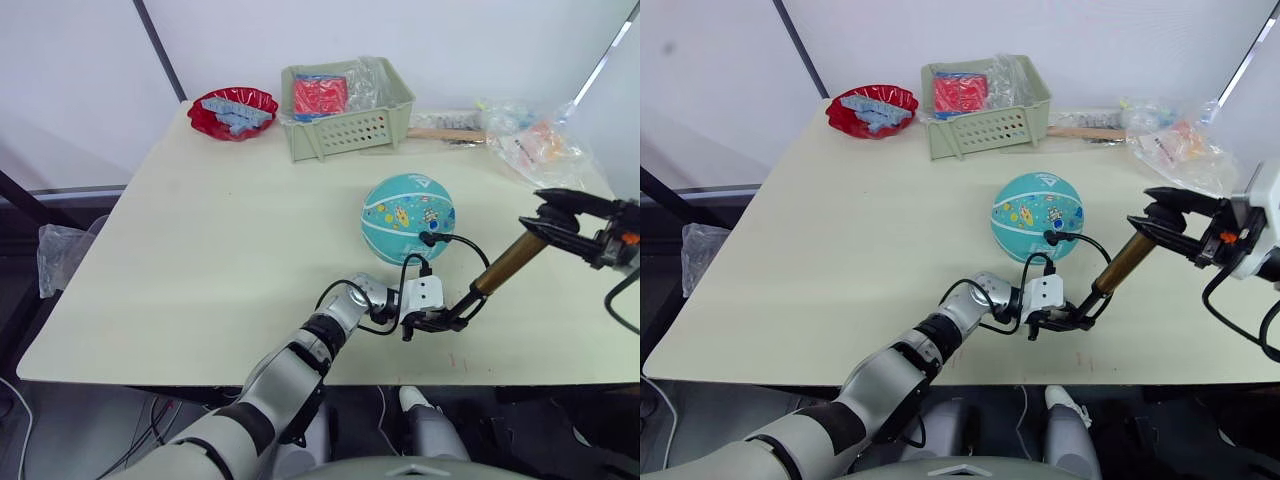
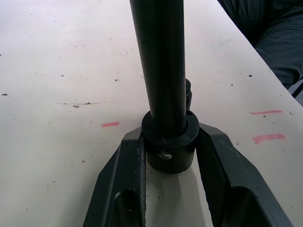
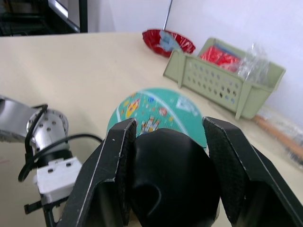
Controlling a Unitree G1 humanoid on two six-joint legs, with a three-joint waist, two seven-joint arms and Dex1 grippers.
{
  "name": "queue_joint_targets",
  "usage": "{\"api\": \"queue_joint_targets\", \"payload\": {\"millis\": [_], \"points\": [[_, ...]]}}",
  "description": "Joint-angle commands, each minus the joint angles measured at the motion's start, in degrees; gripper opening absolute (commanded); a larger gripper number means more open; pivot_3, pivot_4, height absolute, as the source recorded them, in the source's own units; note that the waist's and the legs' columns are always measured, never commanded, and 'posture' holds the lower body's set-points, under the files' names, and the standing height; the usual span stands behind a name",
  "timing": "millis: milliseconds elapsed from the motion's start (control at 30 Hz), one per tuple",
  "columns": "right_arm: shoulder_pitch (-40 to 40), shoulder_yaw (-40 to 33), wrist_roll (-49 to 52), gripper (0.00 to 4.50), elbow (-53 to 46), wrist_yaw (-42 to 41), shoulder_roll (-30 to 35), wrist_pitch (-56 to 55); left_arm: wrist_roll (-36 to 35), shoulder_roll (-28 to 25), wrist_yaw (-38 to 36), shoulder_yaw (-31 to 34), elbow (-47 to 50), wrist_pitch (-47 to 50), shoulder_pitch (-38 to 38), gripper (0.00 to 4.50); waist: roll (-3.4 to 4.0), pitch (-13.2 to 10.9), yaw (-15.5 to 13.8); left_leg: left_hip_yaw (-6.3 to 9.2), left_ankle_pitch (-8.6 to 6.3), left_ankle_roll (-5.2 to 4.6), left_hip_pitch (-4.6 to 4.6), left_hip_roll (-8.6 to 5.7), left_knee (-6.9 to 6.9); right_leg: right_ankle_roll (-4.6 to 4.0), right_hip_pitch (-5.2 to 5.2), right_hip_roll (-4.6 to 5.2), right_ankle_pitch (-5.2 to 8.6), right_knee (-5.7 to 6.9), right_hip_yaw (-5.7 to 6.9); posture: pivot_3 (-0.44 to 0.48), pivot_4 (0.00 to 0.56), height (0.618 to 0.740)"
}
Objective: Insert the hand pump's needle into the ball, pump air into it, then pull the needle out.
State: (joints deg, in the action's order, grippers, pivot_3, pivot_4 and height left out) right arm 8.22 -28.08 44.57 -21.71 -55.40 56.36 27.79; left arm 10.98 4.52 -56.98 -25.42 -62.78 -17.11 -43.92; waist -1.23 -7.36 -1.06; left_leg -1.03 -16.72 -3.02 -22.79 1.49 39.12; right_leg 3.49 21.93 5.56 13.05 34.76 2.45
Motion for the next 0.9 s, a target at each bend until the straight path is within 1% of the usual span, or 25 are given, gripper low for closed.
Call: {"api": "queue_joint_targets", "payload": {"millis": [33,167,233,400,500,533,633,733,767,900], "points": [[4.94,-5.97,2.34,1.74,-1.88,1.72,3.17,0.49,6.19,-3.55,1.76,-3.66,-7.17,4.34,3.07,1.03,0.00,-0.02,0.05,0.00,0.00,0.00,0.00,0.00,0.00,0.00,0.00,0.01,0.00,0.00,0.00,0.000,0.150,0.738],[8.73,-5.54,3.94,1.74,-2.55,2.42,4.82,2.24,6.22,-3.47,1.85,-3.73,-7.18,4.32,3.21,1.03,-0.06,-0.18,0.07,0.02,0.00,0.00,-0.01,0.00,0.00,0.01,0.00,0.14,0.00,0.01,0.01,0.000,0.150,0.738],[9.81,-5.22,4.22,1.74,-2.91,2.64,5.03,2.99,6.23,-3.44,1.85,-3.75,-7.16,4.31,3.31,1.03,0.05,-0.30,0.07,0.02,0.00,0.00,-0.07,0.00,0.01,0.01,0.05,0.16,-0.01,0.01,0.01,0.000,0.150,0.738],[9.69,-3.61,4.80,1.74,-5.23,3.09,3.26,4.66,6.27,-3.42,1.79,-3.80,-7.19,4.29,3.43,1.03,0.11,-0.37,0.05,-0.05,0.01,-0.01,-0.18,-0.11,0.01,0.10,0.16,0.29,-0.06,0.00,-0.07,0.000,0.150,0.738],[6.49,-0.40,2.01,1.74,-7.34,2.18,1.86,3.64,6.31,-3.41,1.80,-3.85,-7.20,4.32,3.53,1.03,0.11,-0.37,0.05,-0.05,0.01,-0.01,-0.18,-0.12,0.01,0.10,0.16,0.29,-0.06,0.00,-0.06,0.000,0.150,0.738],[5.87,1.16,1.84,1.74,-8.42,2.95,0.16,3.47,6.32,-3.41,1.81,-3.86,-7.19,4.34,3.55,1.03,0.04,-0.32,0.06,-0.04,0.01,-0.01,-0.16,-0.12,0.01,0.10,0.15,0.29,-0.06,0.01,-0.06,0.000,0.150,0.738],[1.80,7.29,-2.97,1.74,-10.50,3.33,-4.28,0.11,6.33,-3.33,1.97,-3.85,-7.15,4.43,3.59,1.03,-0.32,-0.04,0.13,0.02,0.01,-0.01,-0.06,-0.08,0.00,0.11,0.06,0.23,-0.05,0.00,-0.03,0.000,0.150,0.738],[-3.62,10.99,-7.62,1.72,-9.08,2.89,-8.23,-4.12,6.29,-3.25,2.34,-3.76,-7.13,4.52,3.65,1.03,-0.56,0.18,0.17,0.06,0.00,-0.01,0.05,-0.05,0.02,0.12,-0.05,0.22,-0.04,0.00,-0.02,0.000,0.150,0.738],[-5.03,12.05,-8.51,1.72,-8.60,2.93,-9.46,-5.14,6.30,-3.23,2.42,-3.76,-7.14,4.54,3.69,1.03,-0.79,0.35,0.19,0.07,0.00,-0.01,0.06,-0.06,0.02,0.12,-0.06,0.23,-0.04,0.00,-0.01,0.000,0.150,0.738],[-10.42,16.29,-14.07,1.72,-5.37,1.92,-12.44,-10.05,6.43,-3.14,2.60,-3.74,-7.12,4.58,3.86,1.03,-0.89,0.56,0.21,0.09,0.00,0.00,0.10,-0.02,0.01,0.11,-0.08,0.21,-0.04,0.00,-0.01,0.000,0.150,0.738]]}}
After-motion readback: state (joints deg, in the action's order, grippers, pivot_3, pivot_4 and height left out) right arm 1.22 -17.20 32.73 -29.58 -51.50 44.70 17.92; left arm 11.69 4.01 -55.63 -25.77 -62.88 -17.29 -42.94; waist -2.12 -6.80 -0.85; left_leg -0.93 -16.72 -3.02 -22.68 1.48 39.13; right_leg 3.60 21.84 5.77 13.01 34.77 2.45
